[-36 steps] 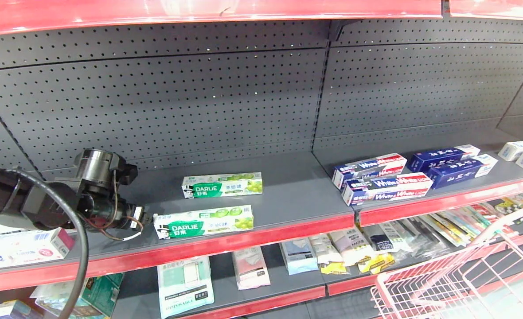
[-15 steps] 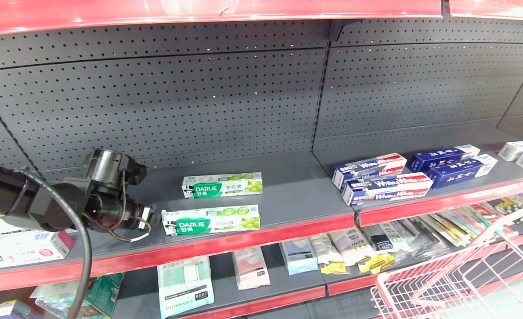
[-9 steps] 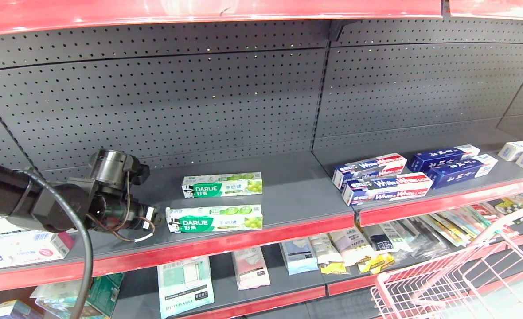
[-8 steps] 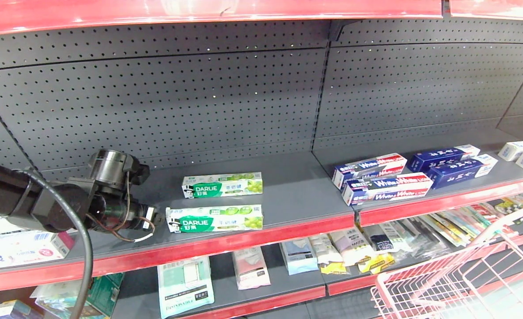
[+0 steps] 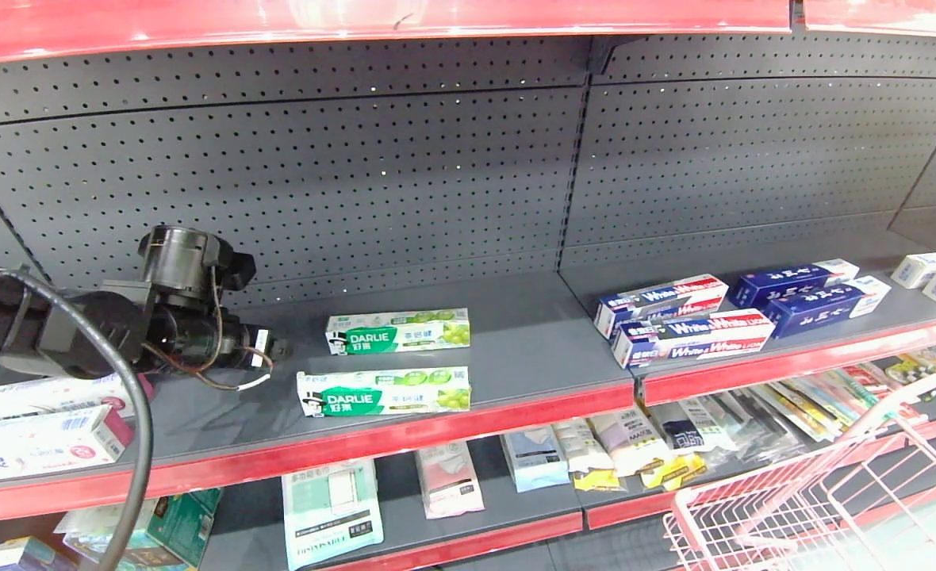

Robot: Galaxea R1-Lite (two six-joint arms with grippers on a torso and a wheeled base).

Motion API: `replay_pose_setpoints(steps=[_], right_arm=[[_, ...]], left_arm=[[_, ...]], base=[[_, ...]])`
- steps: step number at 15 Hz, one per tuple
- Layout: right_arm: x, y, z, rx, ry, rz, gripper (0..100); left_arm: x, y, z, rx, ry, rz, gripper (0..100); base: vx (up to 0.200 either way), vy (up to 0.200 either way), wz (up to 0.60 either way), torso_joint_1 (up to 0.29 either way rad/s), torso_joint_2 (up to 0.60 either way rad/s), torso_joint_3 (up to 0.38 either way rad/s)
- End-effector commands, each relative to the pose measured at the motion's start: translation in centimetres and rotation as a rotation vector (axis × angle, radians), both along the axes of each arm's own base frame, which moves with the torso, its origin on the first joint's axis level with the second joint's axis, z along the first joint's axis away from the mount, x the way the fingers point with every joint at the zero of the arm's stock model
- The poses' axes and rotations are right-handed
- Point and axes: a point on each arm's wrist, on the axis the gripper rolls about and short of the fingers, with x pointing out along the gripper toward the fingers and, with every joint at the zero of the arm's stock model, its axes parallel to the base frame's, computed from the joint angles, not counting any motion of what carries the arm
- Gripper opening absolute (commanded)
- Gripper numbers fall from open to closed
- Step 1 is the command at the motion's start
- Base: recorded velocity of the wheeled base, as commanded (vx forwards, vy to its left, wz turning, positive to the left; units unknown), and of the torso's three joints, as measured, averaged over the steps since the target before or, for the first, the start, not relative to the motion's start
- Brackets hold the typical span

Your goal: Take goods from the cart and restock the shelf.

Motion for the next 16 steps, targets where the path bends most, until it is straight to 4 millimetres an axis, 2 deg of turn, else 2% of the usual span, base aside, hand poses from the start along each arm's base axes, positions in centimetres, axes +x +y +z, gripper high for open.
replay_pose_setpoints(steps=[1, 3, 5, 9, 16], right_arm=[[0.0, 0.0, 0.0, 0.000, 0.000, 0.000, 100], [0.0, 0.0, 0.0, 0.000, 0.000, 0.002, 100], [0.0, 0.0, 0.0, 0.000, 0.000, 0.000, 100], [0.0, 0.0, 0.0, 0.000, 0.000, 0.000, 100], [0.0, 0.0, 0.0, 0.000, 0.000, 0.002, 100]], left_arm=[[1.1, -0.6, -0.6, -0.005, 0.006, -0.008, 100], [2.1, -2.2, -1.3, -0.053, 0.010, -0.002, 100], [2.6, -3.1, -1.9, -0.059, 0.019, -0.014, 100], [2.8, -3.1, -2.1, -0.056, 0.031, -0.014, 100], [1.7, -2.9, -2.2, -0.037, 0.100, -0.013, 100]], base=[[0.000, 0.000, 0.00, 0.000, 0.00, 0.000], [0.000, 0.000, 0.00, 0.000, 0.00, 0.000], [0.000, 0.000, 0.00, 0.000, 0.00, 0.000], [0.000, 0.000, 0.00, 0.000, 0.00, 0.000], [0.000, 0.000, 0.00, 0.000, 0.00, 0.000]])
